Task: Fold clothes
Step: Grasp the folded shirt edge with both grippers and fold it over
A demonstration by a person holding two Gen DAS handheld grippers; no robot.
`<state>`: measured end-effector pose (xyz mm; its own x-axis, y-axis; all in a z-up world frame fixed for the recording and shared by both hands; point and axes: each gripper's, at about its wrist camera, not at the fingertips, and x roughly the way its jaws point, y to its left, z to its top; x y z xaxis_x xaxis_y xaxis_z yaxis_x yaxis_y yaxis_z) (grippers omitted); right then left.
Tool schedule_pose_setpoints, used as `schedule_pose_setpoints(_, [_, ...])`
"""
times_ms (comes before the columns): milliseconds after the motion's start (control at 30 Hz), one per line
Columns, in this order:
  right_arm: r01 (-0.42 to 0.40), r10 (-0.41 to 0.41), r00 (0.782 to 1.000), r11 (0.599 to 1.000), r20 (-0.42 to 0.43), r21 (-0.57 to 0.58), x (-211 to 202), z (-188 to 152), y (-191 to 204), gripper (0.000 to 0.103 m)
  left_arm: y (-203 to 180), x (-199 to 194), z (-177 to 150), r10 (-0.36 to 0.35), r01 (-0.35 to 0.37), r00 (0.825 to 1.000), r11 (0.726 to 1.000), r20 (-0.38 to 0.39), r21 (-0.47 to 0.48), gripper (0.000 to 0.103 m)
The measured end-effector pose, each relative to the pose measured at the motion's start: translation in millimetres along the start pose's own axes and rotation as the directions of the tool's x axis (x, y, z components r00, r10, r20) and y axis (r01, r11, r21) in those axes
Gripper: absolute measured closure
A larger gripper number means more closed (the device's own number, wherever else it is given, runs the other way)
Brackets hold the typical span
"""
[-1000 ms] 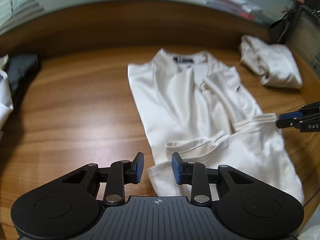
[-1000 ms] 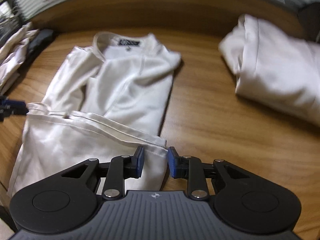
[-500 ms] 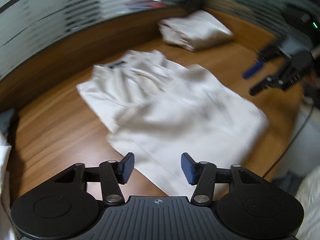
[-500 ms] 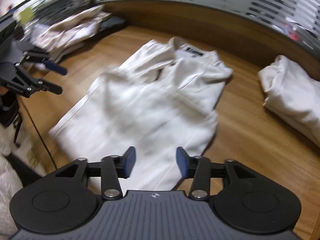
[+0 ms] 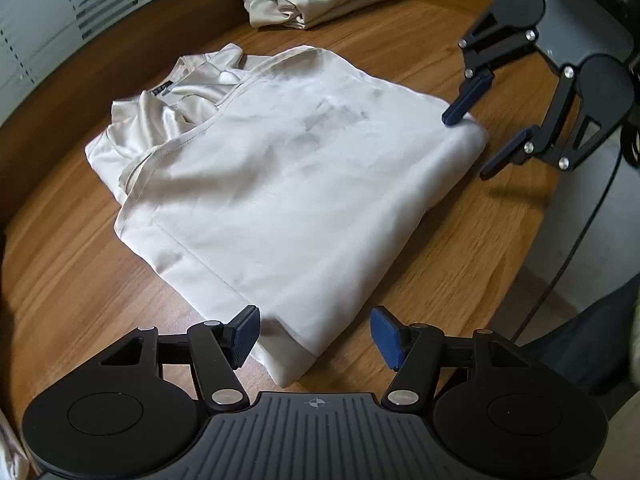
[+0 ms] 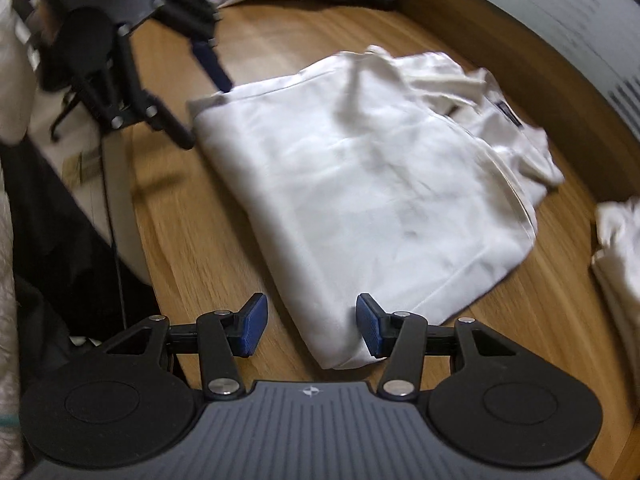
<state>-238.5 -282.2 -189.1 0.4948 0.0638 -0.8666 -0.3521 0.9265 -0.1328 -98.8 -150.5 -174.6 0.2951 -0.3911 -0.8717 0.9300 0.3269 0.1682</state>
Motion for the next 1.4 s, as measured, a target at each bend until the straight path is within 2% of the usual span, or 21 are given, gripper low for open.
schedule_pose_setpoints(100, [0.016, -0.016, 1.0, 0.997, 0.0, -0.078, 3.8, -7.0, 1.4, 0.049, -0.1, 2.7, -7.1, 0.035, -0.035, 0.999, 0.999, -0.007, 0.004, 0.041])
schedule_pose_setpoints(133, [0.021, -0.021, 1.0, 0.995, -0.001, -0.1, 4.8, -9.4, 1.5, 0.05, 1.3, 3.1, -9.5, 0.038, -0.038, 0.999, 0.999, -0.01, -0.001, 0.044])
schedule_pose_setpoints(233, [0.034, -0.034, 0.999, 0.987, 0.003, -0.158, 6.2, -15.6, 0.0, 0.061, 5.6, 6.2, -14.7, 0.055, -0.055, 0.998, 0.998, -0.014, -0.008, 0.065])
schedule_pose_setpoints(300, [0.036, -0.035, 0.999, 0.982, 0.01, -0.183, 5.3, -18.4, -3.0, 0.067, 10.3, 8.1, -15.4, 0.037, -0.037, 0.999, 0.998, -0.001, -0.044, 0.075])
schedule_pose_setpoints(333, [0.028, -0.026, 1.0, 0.982, 0.016, -0.185, 4.2, -18.4, -5.1, 0.07, 12.0, 8.5, -14.8, 0.028, -0.028, 1.0, 0.998, 0.006, -0.061, 0.083])
schedule_pose_setpoints(367, [0.021, -0.017, 1.0, 0.982, 0.021, -0.187, 2.9, -18.2, -7.2, 0.08, 12.6, 7.8, -13.2, 0.026, -0.025, 1.0, 0.997, 0.015, -0.069, 0.091])
schedule_pose_setpoints(433, [0.007, -0.001, 0.999, 0.982, 0.034, -0.19, -1.5, -16.4, -11.1, 0.089, 13.0, 3.3, -8.7, 0.028, -0.025, 0.999, 0.996, 0.036, -0.085, 0.095])
schedule_pose_setpoints(500, [-0.008, 0.015, 0.999, 0.984, 0.042, -0.176, -7.5, -13.5, -16.7, 0.093, 14.8, -2.7, -4.6, 0.031, -0.026, 0.998, 0.995, 0.05, -0.101, 0.095])
schedule_pose_setpoints(700, [-0.094, 0.097, 0.993, 0.995, 0.073, -0.044, -35.6, -5.9, -41.8, 0.095, 28.6, -31.3, 7.6, 0.029, -0.014, 0.996, 0.984, 0.085, -0.179, 0.095])
schedule_pose_setpoints(833, [-0.102, 0.096, 0.989, 0.994, 0.113, 0.043, -52.7, 4.1, -61.9, 0.095, 44.0, -46.7, 24.5, 0.058, -0.026, 0.991, 0.968, 0.123, -0.248, 0.095])
schedule_pose_setpoints(1133, [-0.004, -0.015, 0.992, 0.988, 0.127, 0.151, -48.9, 47.1, -123.9, 0.095, 102.2, -40.1, 71.1, 0.11, -0.041, 0.981, 0.923, 0.159, -0.383, 0.095])
schedule_pose_setpoints(1267, [0.031, -0.052, 0.994, 0.979, 0.099, 0.203, -30.5, 67.8, -153.8, 0.095, 131.1, -21.9, 90.5, 0.11, -0.049, 0.986, 0.909, 0.126, -0.413, 0.095])
schedule_pose_setpoints(1400, [0.048, -0.061, 0.997, 0.967, 0.046, 0.251, -0.3, 83.2, -183.4, 0.095, 152.0, 5.4, 103.8, 0.101, -0.066, 0.993, 0.913, 0.066, -0.403, 0.095])
